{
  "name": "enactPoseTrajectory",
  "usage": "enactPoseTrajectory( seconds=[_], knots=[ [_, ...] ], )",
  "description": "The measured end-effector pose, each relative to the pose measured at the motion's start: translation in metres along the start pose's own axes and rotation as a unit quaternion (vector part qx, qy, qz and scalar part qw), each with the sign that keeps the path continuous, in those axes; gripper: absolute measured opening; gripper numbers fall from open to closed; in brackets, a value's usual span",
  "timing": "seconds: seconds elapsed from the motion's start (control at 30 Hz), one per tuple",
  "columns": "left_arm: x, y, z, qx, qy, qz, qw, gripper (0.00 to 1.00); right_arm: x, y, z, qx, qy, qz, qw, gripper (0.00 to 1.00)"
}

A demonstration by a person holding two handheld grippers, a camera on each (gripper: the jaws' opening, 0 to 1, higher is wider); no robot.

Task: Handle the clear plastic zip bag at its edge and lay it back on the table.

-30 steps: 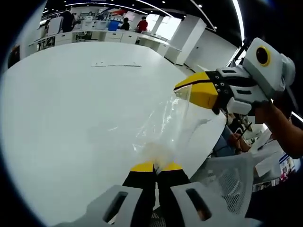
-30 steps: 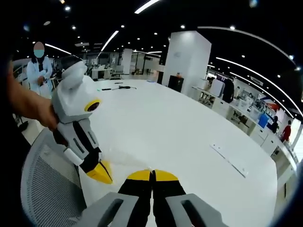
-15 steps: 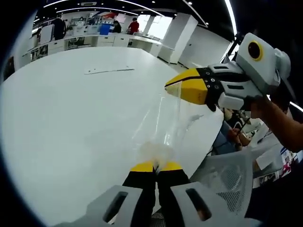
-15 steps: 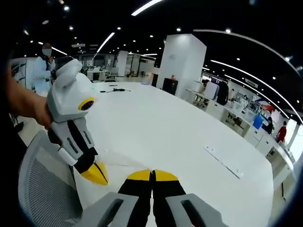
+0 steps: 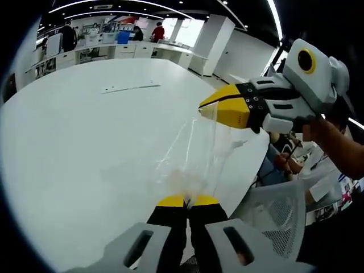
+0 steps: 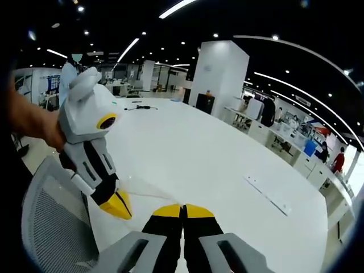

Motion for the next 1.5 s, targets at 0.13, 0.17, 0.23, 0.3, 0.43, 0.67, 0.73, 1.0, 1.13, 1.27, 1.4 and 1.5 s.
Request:
enactPoseTrajectory(
  seconds=[0.13,0.17,0.23,0.3,0.43,0.67,0.73,1.0,1.13,1.27,1.4,1.5],
  knots=[
    [0.004,0.000,0.001,-0.003,0.000,-0.006,1.0000,0.00,0.000,0.000,0.000,0.003,-0.006,0.000,1.0000,0.00],
    [0.006,0.000,0.002,-0.002,0.004,-0.010,0.9999,0.00,0.000,0.000,0.000,0.004,-0.010,0.002,0.9999,0.00],
    [0.009,0.000,0.002,-0.005,0.011,-0.015,0.9998,0.00,-0.002,0.002,0.002,0.007,-0.015,0.004,0.9999,0.00],
    [0.014,-0.001,-0.001,-0.011,0.037,-0.027,0.9989,0.03,-0.003,0.003,0.003,0.009,-0.019,0.005,0.9998,0.00],
    [0.014,-0.001,-0.005,-0.021,0.035,-0.023,0.9989,0.05,-0.004,0.005,0.005,0.011,-0.020,0.006,0.9997,0.00],
    [0.023,-0.013,-0.011,-0.021,0.051,-0.048,0.9973,0.21,-0.010,0.011,0.010,0.018,-0.038,0.020,0.9989,0.00],
    [0.024,-0.017,-0.011,-0.021,0.052,-0.053,0.9970,0.22,-0.013,0.013,0.012,0.020,-0.046,0.027,0.9984,0.00],
    [0.025,-0.029,-0.003,-0.019,0.059,-0.067,0.9959,0.27,-0.022,0.020,0.013,0.022,-0.051,0.037,0.9978,0.00],
    [0.023,-0.037,0.002,-0.016,0.067,-0.071,0.9951,0.31,-0.025,0.022,0.014,0.025,-0.052,0.040,0.9975,0.00],
    [0.017,-0.045,0.006,-0.010,0.073,-0.081,0.9940,0.33,-0.031,0.026,0.016,0.026,-0.062,0.050,0.9965,0.00],
    [0.012,-0.053,0.010,-0.002,0.084,-0.089,0.9925,0.36,-0.037,0.030,0.016,0.020,-0.073,0.056,0.9955,0.00],
    [0.010,-0.057,0.014,0.002,0.095,-0.095,0.9910,0.39,-0.042,0.035,0.013,0.013,-0.078,0.059,0.9952,0.00]
  ],
)
Point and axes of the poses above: the point that each gripper's makers call its tool centre point, and the gripper's own axes: y roughly forward along the fingers, z roughly to its left, x roughly out of its top, the point moved 1 cm from there along -y, roughly backward along the fingers, and after that the axes turned 1 degree about y, right-handed, at the moved point
